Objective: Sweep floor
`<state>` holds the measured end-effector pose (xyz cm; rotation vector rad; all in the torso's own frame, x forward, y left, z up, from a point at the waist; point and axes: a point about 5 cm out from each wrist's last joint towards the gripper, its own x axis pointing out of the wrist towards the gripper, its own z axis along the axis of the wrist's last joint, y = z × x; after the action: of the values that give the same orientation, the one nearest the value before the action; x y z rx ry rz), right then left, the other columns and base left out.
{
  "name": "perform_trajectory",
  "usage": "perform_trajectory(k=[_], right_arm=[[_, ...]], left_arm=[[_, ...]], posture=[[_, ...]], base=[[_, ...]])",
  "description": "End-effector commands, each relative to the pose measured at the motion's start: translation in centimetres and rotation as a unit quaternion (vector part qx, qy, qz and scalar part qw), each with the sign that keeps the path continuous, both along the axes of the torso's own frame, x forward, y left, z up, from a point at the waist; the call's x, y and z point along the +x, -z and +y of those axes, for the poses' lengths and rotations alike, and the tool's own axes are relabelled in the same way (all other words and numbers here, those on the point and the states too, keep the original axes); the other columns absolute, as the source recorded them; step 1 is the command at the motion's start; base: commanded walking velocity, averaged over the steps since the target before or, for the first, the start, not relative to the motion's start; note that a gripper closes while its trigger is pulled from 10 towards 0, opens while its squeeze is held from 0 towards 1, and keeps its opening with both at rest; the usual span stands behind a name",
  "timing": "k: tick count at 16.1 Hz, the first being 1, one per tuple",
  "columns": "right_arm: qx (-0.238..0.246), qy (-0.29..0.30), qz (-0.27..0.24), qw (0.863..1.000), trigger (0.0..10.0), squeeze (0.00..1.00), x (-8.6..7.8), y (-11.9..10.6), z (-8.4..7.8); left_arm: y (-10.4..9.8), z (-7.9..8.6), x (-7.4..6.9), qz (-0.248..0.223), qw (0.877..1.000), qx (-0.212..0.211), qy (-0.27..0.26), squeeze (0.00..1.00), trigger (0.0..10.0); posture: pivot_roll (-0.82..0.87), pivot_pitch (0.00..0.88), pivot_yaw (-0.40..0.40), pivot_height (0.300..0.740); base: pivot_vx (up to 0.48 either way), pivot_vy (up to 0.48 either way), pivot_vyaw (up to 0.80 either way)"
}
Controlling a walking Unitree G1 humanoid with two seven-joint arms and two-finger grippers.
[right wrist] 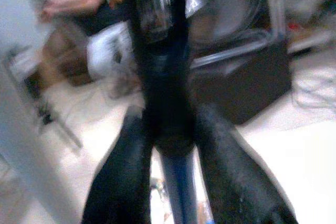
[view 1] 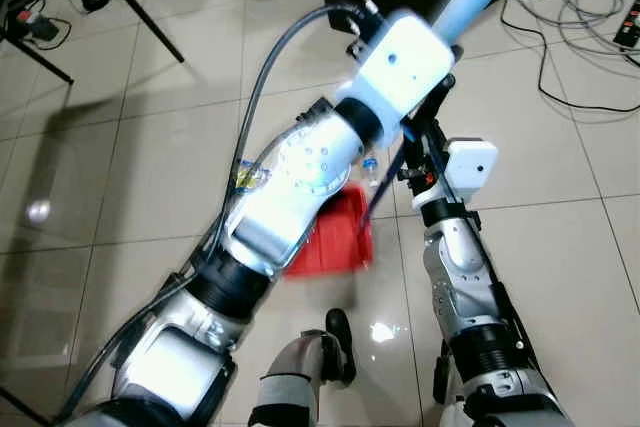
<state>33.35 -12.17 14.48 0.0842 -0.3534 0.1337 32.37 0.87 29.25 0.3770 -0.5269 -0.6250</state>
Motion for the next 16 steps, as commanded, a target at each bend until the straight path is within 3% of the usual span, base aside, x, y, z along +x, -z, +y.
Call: perform_trajectory(k=[1,4,9,13,16], right_arm=[[-0.009,0.025,0.119,0.993,10.0,0.0,-2.6,6.5,-1.9],[-0.01,0.025,0.122,0.992,10.0,0.0,-2.7,6.5,-1.9],[-0.015,0.033,0.125,0.991,10.0,0.0,-2.7,6.5,-2.6],[-0.003,0.068,0.138,0.988,10.0,0.0,-3.4,7.0,-3.8],[0.007,0.119,0.167,0.979,10.0,0.0,-5.3,8.6,-6.0]], left_arm=[[-9.9,8.4,-0.3,-0.201,0.951,-0.164,-0.166,0.0,10.0],[-9.7,8.9,0.3,-0.21,0.943,-0.148,-0.21,0.0,10.0],[-5.9,8.0,1.7,-0.244,0.933,-0.071,-0.253,0.0,10.0],[-3.3,8.6,2.9,-0.203,0.936,-0.06,-0.28,0.0,10.0],[-2.2,10.3,4.1,-0.138,0.937,-0.108,-0.302,0.0,10.0]], posture=[[0.08,0.332,0.292,0.74],[0.08,0.333,0.288,0.74],[0.06,0.33,0.274,0.74],[0.05,0.332,0.268,0.74],[0.04,0.335,0.258,0.74]], base=[[0.0,0.0,0.0],[0.0,0.0,0.0],[0.0,0.0,0.0],[0.0,0.0,0.0],[0.0,0.0,0.0]])
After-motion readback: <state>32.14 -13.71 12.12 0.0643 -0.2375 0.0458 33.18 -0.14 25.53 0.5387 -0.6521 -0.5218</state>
